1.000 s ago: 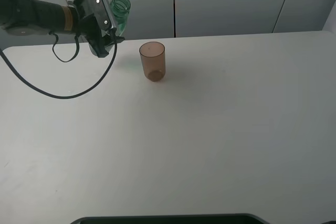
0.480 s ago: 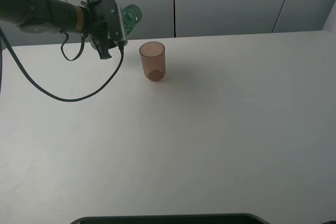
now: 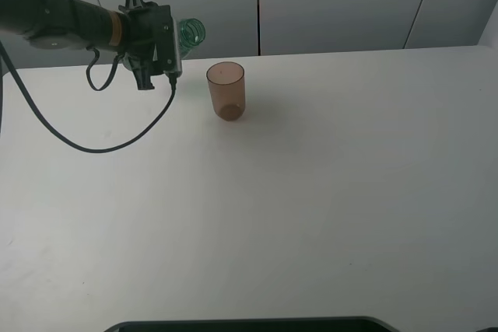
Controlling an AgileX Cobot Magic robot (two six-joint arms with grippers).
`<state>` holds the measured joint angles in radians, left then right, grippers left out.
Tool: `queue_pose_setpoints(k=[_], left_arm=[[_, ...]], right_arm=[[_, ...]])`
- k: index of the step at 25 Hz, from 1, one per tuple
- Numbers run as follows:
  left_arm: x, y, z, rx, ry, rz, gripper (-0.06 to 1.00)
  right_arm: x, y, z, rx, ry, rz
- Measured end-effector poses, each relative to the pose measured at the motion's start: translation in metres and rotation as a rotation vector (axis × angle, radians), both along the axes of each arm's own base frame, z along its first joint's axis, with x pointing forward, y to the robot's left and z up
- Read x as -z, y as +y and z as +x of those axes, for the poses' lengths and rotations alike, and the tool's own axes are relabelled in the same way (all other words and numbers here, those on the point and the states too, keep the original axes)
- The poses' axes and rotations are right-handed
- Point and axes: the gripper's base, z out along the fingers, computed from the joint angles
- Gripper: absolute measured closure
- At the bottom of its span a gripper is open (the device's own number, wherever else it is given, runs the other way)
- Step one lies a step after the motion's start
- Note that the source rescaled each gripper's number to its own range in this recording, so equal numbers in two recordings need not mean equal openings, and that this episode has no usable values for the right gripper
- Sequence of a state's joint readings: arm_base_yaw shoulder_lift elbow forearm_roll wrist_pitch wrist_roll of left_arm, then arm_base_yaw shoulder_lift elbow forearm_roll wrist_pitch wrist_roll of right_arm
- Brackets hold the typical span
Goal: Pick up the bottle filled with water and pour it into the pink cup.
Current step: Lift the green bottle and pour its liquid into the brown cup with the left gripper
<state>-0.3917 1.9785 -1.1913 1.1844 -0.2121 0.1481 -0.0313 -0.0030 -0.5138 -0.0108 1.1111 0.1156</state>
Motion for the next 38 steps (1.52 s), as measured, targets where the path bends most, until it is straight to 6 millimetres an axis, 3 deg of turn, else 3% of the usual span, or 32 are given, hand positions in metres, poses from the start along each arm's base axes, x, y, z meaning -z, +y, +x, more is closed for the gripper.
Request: queue_pose_setpoints(k=[19,38], left_arm=[[-0.010,-0.014,0.002,0.006,-0.057,0.084,0.94],[-0.008,-0.009,0.004,0.019,-0.089,0.189,0.94]], right_arm=[[0.000,0.000,0.000,0.000,0.000,0.000],[0.000,0.000,0.000,0.000,0.000,0.000]])
